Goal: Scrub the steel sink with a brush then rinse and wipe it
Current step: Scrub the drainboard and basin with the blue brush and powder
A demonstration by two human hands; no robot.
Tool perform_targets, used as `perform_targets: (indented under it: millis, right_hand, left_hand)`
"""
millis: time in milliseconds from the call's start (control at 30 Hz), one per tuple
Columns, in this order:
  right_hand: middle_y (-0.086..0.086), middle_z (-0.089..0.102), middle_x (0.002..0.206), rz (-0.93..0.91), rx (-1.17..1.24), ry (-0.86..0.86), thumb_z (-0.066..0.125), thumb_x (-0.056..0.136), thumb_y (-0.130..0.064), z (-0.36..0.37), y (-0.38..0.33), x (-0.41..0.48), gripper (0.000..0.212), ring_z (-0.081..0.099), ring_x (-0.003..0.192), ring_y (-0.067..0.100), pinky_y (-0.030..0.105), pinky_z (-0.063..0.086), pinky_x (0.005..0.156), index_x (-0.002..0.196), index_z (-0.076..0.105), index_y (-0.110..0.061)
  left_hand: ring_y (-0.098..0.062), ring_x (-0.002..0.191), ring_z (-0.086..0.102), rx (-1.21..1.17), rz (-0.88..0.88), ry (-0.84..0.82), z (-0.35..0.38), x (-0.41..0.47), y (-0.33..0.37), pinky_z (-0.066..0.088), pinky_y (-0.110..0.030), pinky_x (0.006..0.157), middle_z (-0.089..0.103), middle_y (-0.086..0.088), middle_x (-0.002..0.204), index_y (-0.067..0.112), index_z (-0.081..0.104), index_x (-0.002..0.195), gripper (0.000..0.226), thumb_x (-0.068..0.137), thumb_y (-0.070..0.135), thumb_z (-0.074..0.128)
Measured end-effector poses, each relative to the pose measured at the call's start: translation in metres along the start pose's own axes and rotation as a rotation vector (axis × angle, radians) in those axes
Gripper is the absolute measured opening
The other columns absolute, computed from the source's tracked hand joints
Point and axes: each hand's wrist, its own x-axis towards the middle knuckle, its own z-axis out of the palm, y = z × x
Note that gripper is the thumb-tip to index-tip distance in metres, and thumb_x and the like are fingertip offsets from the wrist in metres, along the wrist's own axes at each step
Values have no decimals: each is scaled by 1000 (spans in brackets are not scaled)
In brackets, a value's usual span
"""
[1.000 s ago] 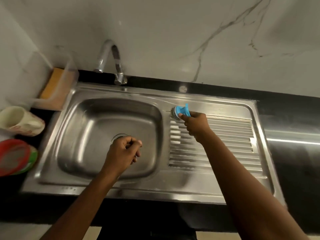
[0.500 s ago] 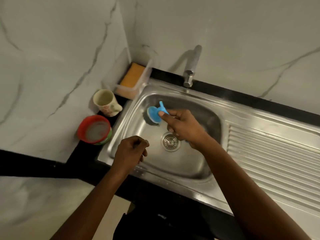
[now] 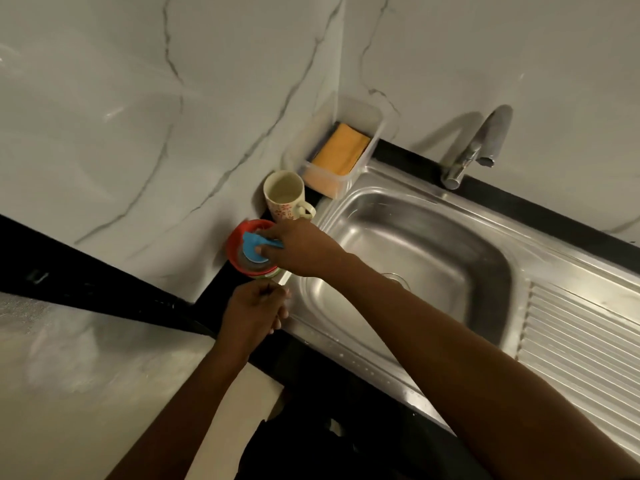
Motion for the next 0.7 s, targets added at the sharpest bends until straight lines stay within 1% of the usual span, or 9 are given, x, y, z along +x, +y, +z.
perform_targets:
  millis: [67, 167, 233, 333, 433, 533, 600, 633, 700]
  right_hand:
    - [4, 68, 127, 20, -93, -33, 56, 102, -43, 7, 0, 8, 46, 64, 108, 20, 34, 54, 87, 142, 62, -20]
    - [5, 70, 120, 44, -179, -67, 54, 102, -42, 15, 1, 12, 45, 66, 102, 22, 39, 58, 86, 143, 60, -24]
    - [5, 70, 117, 51, -187, -65, 53, 103, -42, 17, 1, 12, 44, 66, 99, 21, 39, 57, 84, 142, 60, -23]
    - [5, 70, 117, 43, -123, -36, 54, 104, -42, 15, 1, 9, 44, 66, 101, 20, 34, 55, 83, 141, 62, -20]
    - [2, 72, 114, 75, 34, 13, 58, 102, -40, 1, 3, -3, 42, 65, 96, 15, 31, 54, 80, 137, 66, -19]
    - [-13, 72, 95, 141, 191, 112, 63, 100, -42, -26, 14, -32, 35, 63, 81, 3, 22, 49, 72, 128, 73, -23]
    - [-27, 64, 67, 192, 283, 170, 64, 101, -42, -47, 29, -60, 33, 59, 61, -5, 12, 40, 60, 126, 75, -24]
    - [-29, 60, 58, 224, 336, 197, 65, 101, -41, -58, 40, -78, 32, 56, 54, -6, 10, 37, 56, 125, 76, -22]
    - [-26, 59, 54, 306, 430, 256, 67, 100, -38, -79, 65, -118, 30, 54, 50, -4, 10, 38, 53, 123, 77, -21]
  left_hand:
    - [-18, 57, 60, 0, -11, 5, -5, 4, -3, 50, -31, 60, 70, -5, 67, 7, 73, 87, 20, 100, 21, 66]
    - [-16, 56, 60, 5, -19, 11, -9, 9, -5, 50, -30, 59, 71, -6, 67, 9, 74, 88, 18, 100, 21, 66]
    - [-16, 56, 60, 10, -21, 4, -10, 10, -6, 50, -31, 59, 71, -6, 68, 10, 74, 88, 18, 100, 21, 66]
    - [-19, 57, 60, 7, -14, -3, -7, 10, -6, 50, -32, 60, 71, -9, 68, 7, 73, 87, 19, 100, 21, 67]
    - [-20, 57, 60, 5, 10, -22, 1, 9, -2, 50, -31, 58, 70, -12, 69, 5, 71, 85, 21, 100, 20, 67]
    - [-21, 55, 58, 1, 29, -62, 18, 10, 5, 48, -31, 55, 70, -11, 67, 6, 70, 83, 22, 101, 18, 66]
    - [-21, 55, 58, 14, 38, -91, 34, 11, 11, 47, -32, 56, 69, -11, 67, 5, 71, 84, 22, 100, 19, 66]
    - [-21, 54, 58, 24, 46, -109, 45, 12, 15, 47, -32, 56, 69, -11, 66, 5, 72, 84, 21, 100, 18, 66]
    - [-22, 51, 57, 45, 67, -146, 69, 15, 21, 46, -32, 56, 69, -11, 64, 7, 73, 82, 19, 98, 17, 68]
